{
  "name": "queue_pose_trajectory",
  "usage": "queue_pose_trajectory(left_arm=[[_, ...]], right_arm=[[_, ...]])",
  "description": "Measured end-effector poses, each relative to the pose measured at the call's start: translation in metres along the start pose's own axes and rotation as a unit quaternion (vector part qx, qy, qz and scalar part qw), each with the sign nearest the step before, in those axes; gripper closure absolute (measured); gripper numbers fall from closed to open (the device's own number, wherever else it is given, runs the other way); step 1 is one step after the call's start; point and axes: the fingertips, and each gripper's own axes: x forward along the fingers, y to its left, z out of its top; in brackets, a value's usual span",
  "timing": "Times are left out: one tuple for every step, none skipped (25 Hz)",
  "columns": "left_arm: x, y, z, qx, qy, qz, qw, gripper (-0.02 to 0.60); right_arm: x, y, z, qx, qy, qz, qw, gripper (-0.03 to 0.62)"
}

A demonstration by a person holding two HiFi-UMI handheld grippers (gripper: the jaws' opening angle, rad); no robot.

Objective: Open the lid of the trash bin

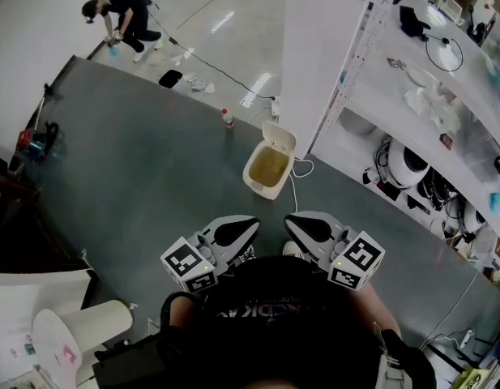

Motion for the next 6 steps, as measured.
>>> queue_pose_trajectory(left_arm=[[-0.0010,0.0003,0.0006,0.000,-0.001,0.001,1.0000,0.580],[-0.0019,0.0005,0.0013,0.001,-0.002,0.001,1.0000,0.580],[-0.0026,0.0006,0.0020,0.001,-0.003,0.001,1.0000,0.580],[-0.0033,0.0007,0.0025,0.001,-0.004,0.000,1.0000,0.580],[-0.0040,0.0009,0.0030,0.001,-0.004,0.000,1.0000,0.580],[-0.0047,0.0011,0.0034,0.001,-0.004,0.000,1.0000,0.580]], right_arm=[[0.0005,0.0007,-0.0001,0.000,0.000,0.000,1.000,0.586],[0.0010,0.0011,-0.0001,0.000,0.000,0.000,1.000,0.586],[0.0015,0.0014,-0.0001,0.001,0.000,-0.001,1.000,0.586],[0.0019,0.0016,0.0001,0.001,0.000,-0.001,1.000,0.586],[0.0024,0.0020,0.0002,0.001,-0.001,-0.002,1.000,0.586],[0.0029,0.0023,0.0003,0.001,-0.001,-0.002,1.000,0.586]])
